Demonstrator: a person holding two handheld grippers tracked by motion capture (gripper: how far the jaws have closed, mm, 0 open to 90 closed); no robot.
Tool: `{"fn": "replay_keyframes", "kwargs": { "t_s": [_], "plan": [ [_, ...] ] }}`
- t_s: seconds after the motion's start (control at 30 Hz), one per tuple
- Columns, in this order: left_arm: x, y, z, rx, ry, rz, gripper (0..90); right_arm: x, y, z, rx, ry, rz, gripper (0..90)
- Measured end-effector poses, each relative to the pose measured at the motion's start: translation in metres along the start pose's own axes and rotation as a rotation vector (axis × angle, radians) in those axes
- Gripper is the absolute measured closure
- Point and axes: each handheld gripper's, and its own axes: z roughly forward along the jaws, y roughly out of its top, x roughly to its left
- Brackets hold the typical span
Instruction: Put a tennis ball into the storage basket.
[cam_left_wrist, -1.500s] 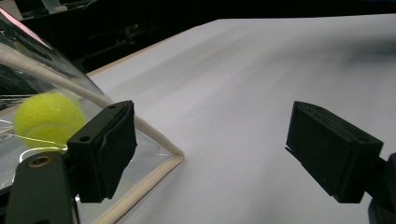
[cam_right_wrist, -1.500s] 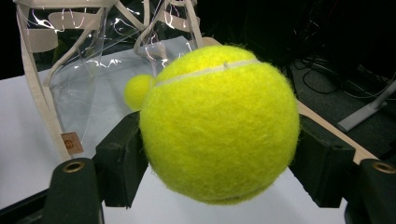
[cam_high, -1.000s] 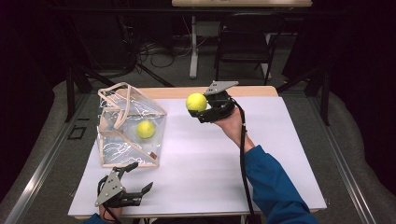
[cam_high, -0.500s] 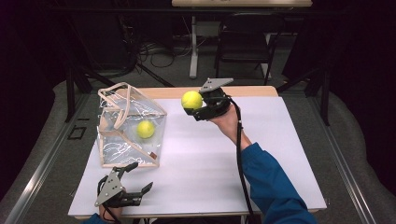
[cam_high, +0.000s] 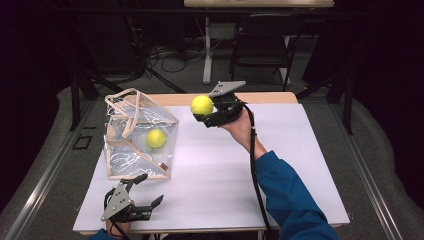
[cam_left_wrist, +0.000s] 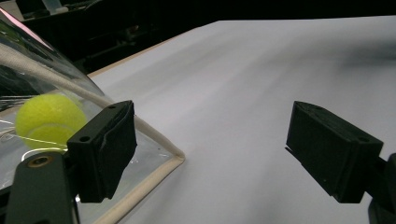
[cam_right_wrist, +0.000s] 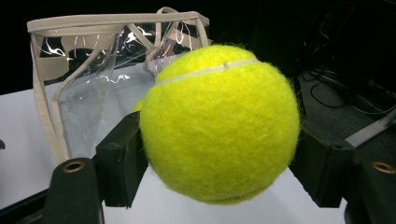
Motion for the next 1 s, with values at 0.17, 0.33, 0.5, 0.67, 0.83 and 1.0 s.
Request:
{"fn": "replay_keyframes", "kwargs": {
  "t_s": [0.17,0.33,0.5,0.67,0.83,1.0],
  "plan": [
    [0.0,0.0,0.0,0.001,-0.001,0.0,16.0,0.001,0.001,0.004,0.0,0.01,0.001,26.4],
    [0.0,0.0,0.0,0.0,-0.002,-0.001,16.0,0.001,0.004,0.008,-0.004,0.014,0.003,26.4],
    [0.0,0.0,0.0,0.001,-0.001,0.0,16.1,0.001,0.008,0.01,-0.013,0.018,-0.001,26.4],
    [0.0,0.0,0.0,0.001,-0.001,0.003,16.0,0.0,0.012,0.01,-0.015,0.017,-0.007,26.4],
    [0.0,0.0,0.0,0.001,-0.001,0.001,16.0,0.001,0.016,0.012,-0.024,0.017,-0.011,26.4],
    [0.0,0.0,0.0,0.001,-0.001,0.003,16.0,0.001,0.021,0.013,-0.025,0.018,-0.016,26.4]
  ]
}}
